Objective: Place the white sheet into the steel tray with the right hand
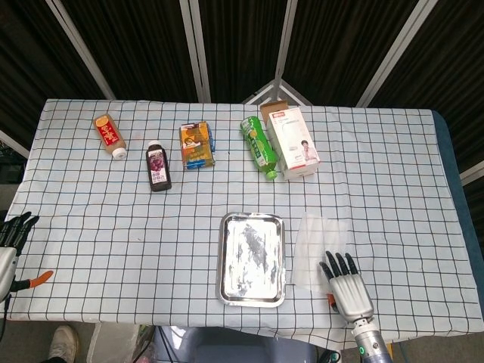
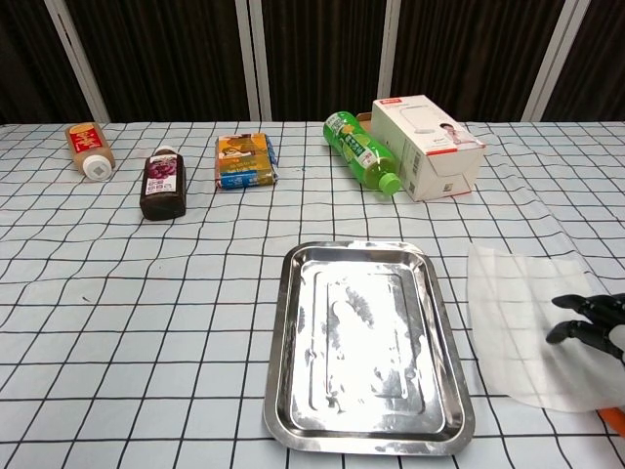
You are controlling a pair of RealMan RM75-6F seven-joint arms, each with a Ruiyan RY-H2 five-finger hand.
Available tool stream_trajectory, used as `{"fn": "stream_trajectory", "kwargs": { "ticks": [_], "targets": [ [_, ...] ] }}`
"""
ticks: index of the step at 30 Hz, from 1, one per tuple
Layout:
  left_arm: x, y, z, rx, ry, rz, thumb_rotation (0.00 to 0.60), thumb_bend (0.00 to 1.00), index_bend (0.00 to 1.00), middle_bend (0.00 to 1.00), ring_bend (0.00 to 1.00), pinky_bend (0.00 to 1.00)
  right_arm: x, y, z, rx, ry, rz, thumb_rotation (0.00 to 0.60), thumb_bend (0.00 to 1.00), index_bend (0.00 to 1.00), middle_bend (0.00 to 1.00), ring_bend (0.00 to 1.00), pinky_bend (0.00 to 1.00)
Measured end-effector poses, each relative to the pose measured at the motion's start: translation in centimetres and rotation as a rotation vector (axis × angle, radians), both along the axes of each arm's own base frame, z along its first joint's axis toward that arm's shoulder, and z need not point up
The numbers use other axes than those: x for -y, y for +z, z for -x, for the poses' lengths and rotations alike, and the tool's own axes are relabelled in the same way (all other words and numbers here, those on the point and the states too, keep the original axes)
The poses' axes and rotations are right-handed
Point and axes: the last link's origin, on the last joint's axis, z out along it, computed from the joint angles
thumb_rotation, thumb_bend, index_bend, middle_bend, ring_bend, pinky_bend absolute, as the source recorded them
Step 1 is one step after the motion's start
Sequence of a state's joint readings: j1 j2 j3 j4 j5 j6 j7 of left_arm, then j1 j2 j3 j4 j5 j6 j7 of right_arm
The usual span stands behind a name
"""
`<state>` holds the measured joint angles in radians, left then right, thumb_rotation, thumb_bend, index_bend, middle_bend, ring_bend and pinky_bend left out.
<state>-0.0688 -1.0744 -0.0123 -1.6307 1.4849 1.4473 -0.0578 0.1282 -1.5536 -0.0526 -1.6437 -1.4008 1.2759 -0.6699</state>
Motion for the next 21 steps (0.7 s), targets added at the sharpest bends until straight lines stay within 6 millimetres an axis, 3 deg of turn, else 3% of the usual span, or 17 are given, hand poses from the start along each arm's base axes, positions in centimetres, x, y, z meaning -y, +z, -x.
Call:
{"fn": "stream_trajectory", "kwargs": {
  "ticks": [2,5,21],
  "targets": [
    [0.0,0.0,0.0,0.001,-0.001,-0.001,0.600,0.00,0.00,0.00,0.00,0.00,0.2,0.1,-0.3,0.031,0.023,0.022,0.600,0.51,0.60,0.18,0.05,0.00],
    [0.0,0.0,0.0,0.001,-0.003,0.000,0.600,0.00,0.00,0.00,0.00,0.00,0.4,0.3,-0.8,0.083,0.064,0.061,0.600,0.52,0.68,0.22,0.08,0.00],
    [0.0,0.0,0.0,-0.001,0.000,0.002,0.600,0.00,0.00,0.00,0.00,0.00,1.5,1.8,-2.6,0.301,0.236,0.210,0.600,0.52,0.69,0.23,0.08,0.00]
  ]
}}
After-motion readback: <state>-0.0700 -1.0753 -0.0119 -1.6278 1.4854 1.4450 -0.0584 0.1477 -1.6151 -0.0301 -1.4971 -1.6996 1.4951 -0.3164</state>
